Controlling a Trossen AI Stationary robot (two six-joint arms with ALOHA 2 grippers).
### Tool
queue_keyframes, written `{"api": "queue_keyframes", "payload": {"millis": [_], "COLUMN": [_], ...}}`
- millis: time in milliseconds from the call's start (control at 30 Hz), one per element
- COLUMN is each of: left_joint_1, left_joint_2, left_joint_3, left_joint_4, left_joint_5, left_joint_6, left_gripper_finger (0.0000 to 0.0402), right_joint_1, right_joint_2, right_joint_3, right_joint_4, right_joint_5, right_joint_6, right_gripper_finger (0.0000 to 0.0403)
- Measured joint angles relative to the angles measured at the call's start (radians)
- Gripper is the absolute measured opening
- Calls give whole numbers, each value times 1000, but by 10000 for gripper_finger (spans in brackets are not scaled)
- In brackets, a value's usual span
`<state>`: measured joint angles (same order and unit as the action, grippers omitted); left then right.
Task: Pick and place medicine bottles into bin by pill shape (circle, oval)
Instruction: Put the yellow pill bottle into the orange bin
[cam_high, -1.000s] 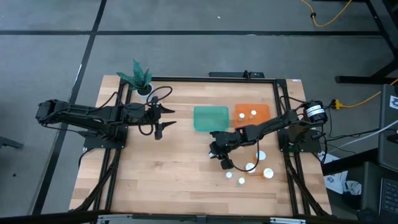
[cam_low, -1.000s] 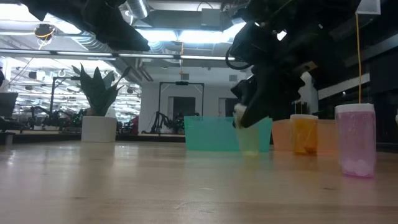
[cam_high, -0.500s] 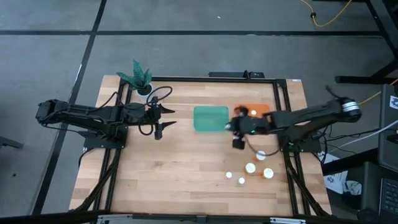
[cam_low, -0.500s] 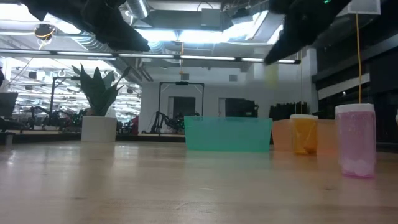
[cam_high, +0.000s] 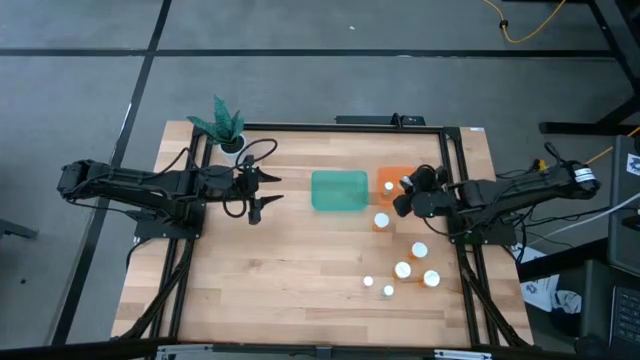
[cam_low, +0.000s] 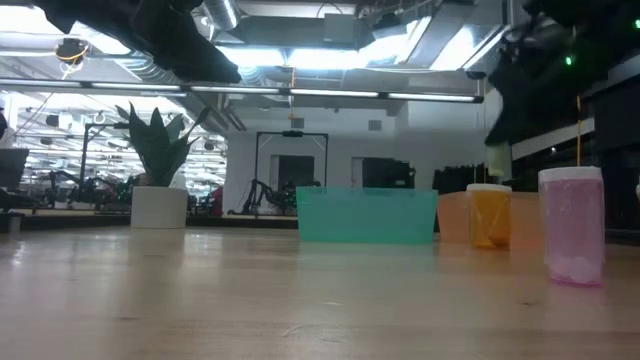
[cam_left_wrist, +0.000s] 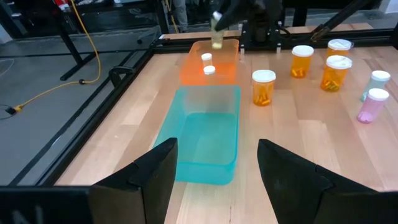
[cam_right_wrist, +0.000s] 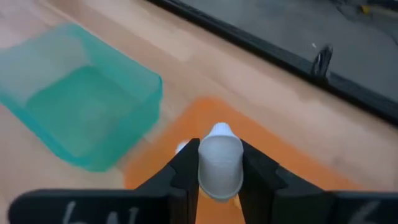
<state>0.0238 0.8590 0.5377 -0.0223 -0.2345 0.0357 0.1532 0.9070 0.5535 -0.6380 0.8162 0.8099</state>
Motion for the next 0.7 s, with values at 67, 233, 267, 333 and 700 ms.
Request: {"api": "queue_keyframes", "payload": {"millis": [67,233,267,333,700], "left_joint_1": [0,0,0,0,0], "left_joint_2": [0,0,0,0,0], "left_joint_3": [0,0,0,0,0], "left_joint_4": [0,0,0,0,0], "left_joint_5": [0,0,0,0,0], "left_joint_6": [0,0,0,0,0], "left_gripper_finger": [214,214,214,214,214], "right_joint_1": [0,-4,-9,-21,-99], "right_joint_2": [2,2,2,3,99], "right_joint_3": [-41,-117,-128,-151,-182], "right_joint_4": [23,116,136,170,259], "right_joint_5": [0,3,2,3,-60], "right_joint_6": [47,109,118,126,95], "right_gripper_finger": [83,84,84,84,84]}}
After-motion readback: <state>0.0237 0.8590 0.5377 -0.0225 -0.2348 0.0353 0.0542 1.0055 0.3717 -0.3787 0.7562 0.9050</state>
